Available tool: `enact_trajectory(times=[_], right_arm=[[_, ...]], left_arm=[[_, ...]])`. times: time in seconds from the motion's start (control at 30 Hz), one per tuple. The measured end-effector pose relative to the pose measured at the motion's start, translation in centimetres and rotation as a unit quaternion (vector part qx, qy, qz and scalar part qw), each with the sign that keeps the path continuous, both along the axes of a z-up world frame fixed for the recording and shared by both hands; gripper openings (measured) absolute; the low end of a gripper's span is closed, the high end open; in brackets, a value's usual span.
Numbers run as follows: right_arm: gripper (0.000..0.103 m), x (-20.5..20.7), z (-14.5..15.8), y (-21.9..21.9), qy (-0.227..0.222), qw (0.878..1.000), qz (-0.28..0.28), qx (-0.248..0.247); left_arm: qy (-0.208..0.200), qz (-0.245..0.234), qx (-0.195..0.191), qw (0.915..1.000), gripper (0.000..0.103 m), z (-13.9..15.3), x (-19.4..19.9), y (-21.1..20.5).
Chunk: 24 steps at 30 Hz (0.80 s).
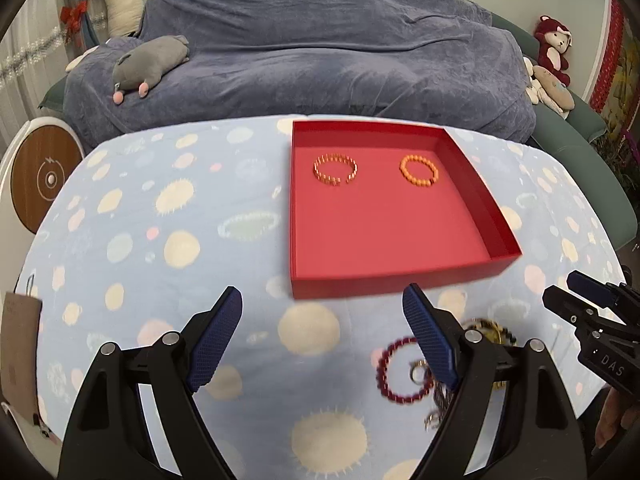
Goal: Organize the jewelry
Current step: 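Withdraw both tools from the box back toward the remaining jewelry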
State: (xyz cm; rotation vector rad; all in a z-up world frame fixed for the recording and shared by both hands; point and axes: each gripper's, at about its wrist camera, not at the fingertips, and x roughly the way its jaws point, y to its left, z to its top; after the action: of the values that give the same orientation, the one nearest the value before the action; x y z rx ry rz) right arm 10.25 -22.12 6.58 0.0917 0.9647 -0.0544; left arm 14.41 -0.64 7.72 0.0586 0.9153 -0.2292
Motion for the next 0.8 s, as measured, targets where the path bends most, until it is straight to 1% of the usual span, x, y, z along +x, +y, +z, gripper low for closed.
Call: enact_trajectory(times=[0.17,0.27,0.37,0.5,0.57,0.7,0.8], right_arm=[[0.049,-4.8,-2.4,0.5,0.027,0.999,-0.018,0.015],[0.049,-6.8,-3.5,0.5,0.038,0.999,-0.03,0.024],[0.049,-8.2,-4.5,0.5,0.046,0.998,-0.038,0.025],[0.049,-9.0,-5.1,0.7,0.049,0.998,-0.04,0.026],[0.049,-9.0,-5.3,0.8,0.05,0.998,-0.039,0.025],[0.049,-8.8,-5.6,1.0,0.051,0.998,-0.038,0.022],[0.049,-8.1,-5.7,0.8,0.051,0.998,-0.041,0.022]], left_arm=[[0.026,0.016,-0.008,0.9995,0.079,-2.4,-4.5,1.0],[0.035,0.021,-0.01,0.9991,0.079,-3.6,-6.7,1.4],[0.036,0.027,-0.001,0.999,0.079,-4.7,-8.4,1.5],[0.04,0.032,-0.007,0.9987,0.078,-5.4,-9.7,2.0],[0.034,0.032,0.0,0.9989,0.078,-5.5,-10.2,2.0],[0.037,0.032,0.004,0.9988,0.079,-5.9,-10.3,2.1],[0.038,0.04,-0.002,0.9985,0.078,-5.9,-9.9,2.3]])
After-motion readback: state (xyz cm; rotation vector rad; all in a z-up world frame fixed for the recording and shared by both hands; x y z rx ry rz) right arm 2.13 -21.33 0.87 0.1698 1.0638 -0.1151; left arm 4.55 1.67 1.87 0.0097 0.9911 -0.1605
